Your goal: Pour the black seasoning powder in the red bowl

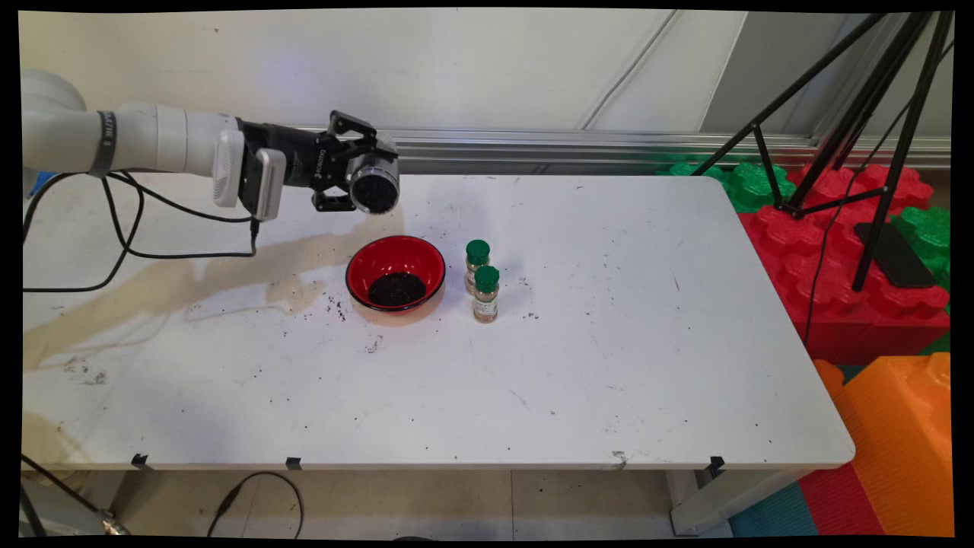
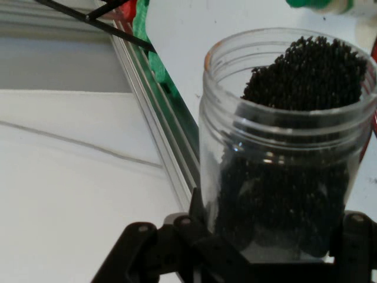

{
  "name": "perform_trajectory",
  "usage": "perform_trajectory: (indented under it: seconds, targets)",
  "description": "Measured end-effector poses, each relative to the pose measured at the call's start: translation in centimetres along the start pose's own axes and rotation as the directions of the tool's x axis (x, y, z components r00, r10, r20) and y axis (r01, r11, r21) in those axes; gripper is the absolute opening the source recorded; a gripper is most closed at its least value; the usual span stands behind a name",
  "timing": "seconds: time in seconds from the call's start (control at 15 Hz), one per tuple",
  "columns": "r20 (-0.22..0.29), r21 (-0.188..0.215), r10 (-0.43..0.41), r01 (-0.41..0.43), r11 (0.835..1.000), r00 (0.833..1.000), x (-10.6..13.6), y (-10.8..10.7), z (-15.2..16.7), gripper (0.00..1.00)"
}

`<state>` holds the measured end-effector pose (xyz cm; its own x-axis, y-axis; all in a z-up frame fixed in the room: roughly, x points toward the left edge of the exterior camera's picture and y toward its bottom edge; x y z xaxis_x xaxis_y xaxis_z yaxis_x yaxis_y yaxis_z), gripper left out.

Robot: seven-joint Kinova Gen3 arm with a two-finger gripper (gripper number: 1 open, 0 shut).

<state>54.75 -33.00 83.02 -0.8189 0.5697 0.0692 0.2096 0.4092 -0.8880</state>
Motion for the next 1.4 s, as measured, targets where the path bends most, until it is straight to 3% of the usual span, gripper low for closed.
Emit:
perform_trajectory:
  seconds: [0.27, 0.53, 0.73, 0.87, 1.13, 1.4]
  targets:
    - [-0.012, -0.004, -0.139, 0.139, 0.99, 0.99, -0.4, -0.5, -0.6, 0.0]
    - [-0.022, -0.01, -0.28, 0.28, 0.96, 0.96, -0.8, -1.2, -1.0, 0.0]
    - [-0.029, -0.02, -0.403, 0.402, 0.915, 0.915, -1.4, -2.0, -1.2, 0.0]
    - [-0.035, -0.03, -0.482, 0.481, 0.876, 0.876, -1.8, -2.6, -1.2, 0.0]
    - [-0.046, -0.047, -0.588, 0.586, 0.809, 0.808, -2.5, -3.5, -1.1, 0.0]
    - [-0.062, -0.072, -0.686, 0.682, 0.727, 0.725, -3.3, -4.4, -0.9, 0.0]
